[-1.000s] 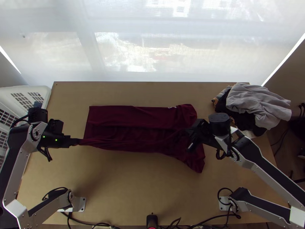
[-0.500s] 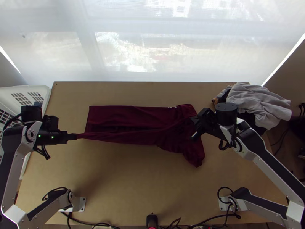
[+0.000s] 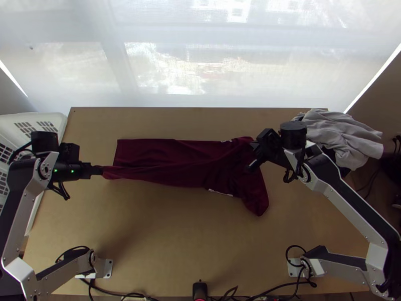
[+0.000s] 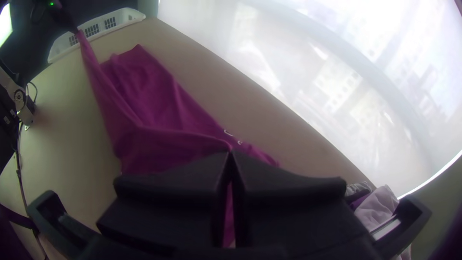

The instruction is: Fold the t-shirt

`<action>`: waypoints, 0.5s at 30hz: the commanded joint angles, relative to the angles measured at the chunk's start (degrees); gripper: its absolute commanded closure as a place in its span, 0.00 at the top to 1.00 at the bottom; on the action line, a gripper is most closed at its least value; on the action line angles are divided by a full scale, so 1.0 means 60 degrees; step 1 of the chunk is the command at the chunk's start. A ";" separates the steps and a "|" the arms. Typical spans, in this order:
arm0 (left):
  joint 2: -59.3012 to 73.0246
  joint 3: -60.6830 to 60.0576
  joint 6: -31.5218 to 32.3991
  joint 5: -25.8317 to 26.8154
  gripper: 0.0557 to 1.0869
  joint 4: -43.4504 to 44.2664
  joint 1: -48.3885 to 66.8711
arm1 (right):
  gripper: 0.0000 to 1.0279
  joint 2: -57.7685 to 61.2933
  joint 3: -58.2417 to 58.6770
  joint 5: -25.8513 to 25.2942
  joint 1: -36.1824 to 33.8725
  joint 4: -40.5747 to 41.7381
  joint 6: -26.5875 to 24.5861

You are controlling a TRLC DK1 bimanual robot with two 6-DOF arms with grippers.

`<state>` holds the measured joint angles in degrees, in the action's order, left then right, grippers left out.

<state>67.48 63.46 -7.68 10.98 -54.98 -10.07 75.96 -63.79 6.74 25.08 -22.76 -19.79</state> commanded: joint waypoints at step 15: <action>0.3255 0.1904 0.0065 -0.0014 0.03 0.1444 0.0843 | 0.03 0.3467 -0.2918 0.0019 -0.0782 0.0234 -0.0554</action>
<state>80.62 70.78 -6.87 10.94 -47.97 -5.78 89.30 -74.70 6.90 21.67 -21.50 -21.61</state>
